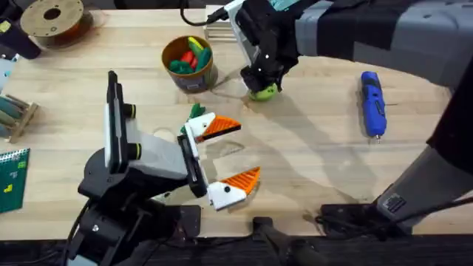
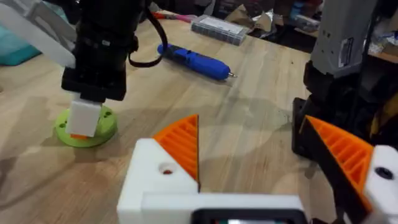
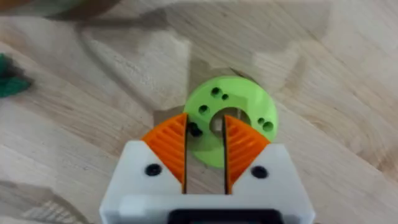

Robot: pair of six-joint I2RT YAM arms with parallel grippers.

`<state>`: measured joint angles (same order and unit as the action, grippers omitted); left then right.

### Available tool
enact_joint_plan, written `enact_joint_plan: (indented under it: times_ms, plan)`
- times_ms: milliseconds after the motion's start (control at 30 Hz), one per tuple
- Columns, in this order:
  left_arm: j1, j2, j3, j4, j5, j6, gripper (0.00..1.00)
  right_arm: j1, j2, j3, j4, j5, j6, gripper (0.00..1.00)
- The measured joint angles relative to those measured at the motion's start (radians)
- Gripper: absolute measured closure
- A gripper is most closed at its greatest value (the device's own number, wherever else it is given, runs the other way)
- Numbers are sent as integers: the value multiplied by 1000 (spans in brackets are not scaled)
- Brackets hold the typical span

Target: Pick up the gripper from the table and insert it into the empty holder that is missing its gripper. Then pick up a screw, insert it into the mounting hole, and use the screwdriver to tighten it. Finally, clean up the table by picking up the vegetable and placing it into the bucket.

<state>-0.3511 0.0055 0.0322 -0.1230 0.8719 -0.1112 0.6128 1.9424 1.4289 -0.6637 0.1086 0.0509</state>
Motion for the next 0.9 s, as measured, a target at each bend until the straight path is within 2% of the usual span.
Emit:
enact_joint_plan:
  times_ms: [33, 133, 167, 300, 733, 900]
  plan:
    - [0, 0, 0, 0, 0, 0, 14, -1, 0, 1, -2, 1, 0, 670]
    - [0, 0, 0, 0, 0, 0, 14, -2, 0, 1, -6, 1, 0, 528]
    - [0, 0, 0, 0, 0, 0, 14, 3, 0, 1, -17, -9, 0, 516]
    - [0, 0, 0, 0, 0, 0, 15, 4, -2, 1, -37, -16, 0, 540]
    - [0, 0, 0, 0, 0, 0, 14, 20, -67, 2, -43, -27, 1, 530]
    - [0, 0, 0, 0, 0, 0, 14, 37, -61, 2, -40, -28, 1, 641]
